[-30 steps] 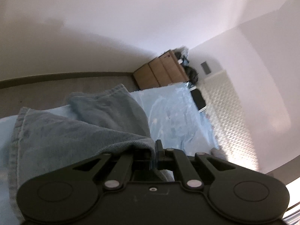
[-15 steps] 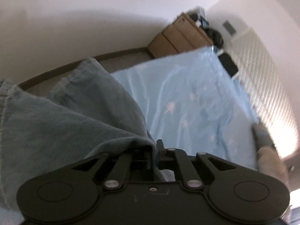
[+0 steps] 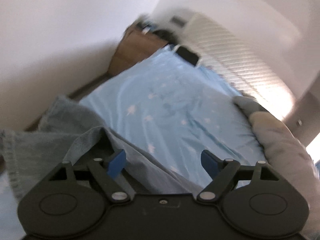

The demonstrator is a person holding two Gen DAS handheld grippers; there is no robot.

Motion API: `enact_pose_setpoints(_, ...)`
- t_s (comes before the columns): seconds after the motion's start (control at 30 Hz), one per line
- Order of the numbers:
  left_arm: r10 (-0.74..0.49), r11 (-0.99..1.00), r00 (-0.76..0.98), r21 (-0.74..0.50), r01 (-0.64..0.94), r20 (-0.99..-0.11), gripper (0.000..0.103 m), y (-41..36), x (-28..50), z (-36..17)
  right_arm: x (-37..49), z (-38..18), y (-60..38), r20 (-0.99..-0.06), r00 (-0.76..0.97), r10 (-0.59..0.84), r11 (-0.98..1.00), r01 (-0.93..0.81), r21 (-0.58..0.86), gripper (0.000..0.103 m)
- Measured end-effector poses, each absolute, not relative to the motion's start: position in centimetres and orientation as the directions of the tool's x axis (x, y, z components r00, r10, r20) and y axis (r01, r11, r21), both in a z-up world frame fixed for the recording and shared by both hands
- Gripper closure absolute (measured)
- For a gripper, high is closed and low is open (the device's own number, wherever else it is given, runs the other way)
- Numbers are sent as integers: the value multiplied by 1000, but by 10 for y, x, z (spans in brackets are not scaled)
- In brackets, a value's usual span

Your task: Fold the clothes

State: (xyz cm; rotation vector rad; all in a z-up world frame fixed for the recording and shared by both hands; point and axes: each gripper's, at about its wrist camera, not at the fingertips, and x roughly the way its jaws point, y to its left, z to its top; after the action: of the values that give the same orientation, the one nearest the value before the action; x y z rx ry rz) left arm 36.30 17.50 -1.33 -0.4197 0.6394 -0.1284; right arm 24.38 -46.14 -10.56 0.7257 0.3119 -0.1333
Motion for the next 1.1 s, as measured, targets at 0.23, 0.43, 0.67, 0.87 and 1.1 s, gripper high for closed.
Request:
enact_pose_setpoints(0.23,-295,945,823,-278,175,-485,23,106,270,-19,201,-112,-422,-364,930,-46,879,211,427,50)
enact_pose_setpoints(0.43,-357,934,795,-215,286,-491,25,25,216,-49,189,-125,-418,-377,924,-69,929,197,314,81)
enact_pose_setpoints(0.67,-444,896,755,-217,388,-482,38,-61,178,-76,201,-144,-432,-360,930,-80,944,187,273,93)
enact_pose_setpoints(0.87,-487,857,686,-141,496,-541,55,-137,180,-88,193,-160,-429,-340,939,-52,953,148,265,93)
enact_pose_setpoints(1.1,-444,866,659,-102,490,-606,59,-199,229,-104,201,-178,-441,-431,901,-57,928,207,311,92)
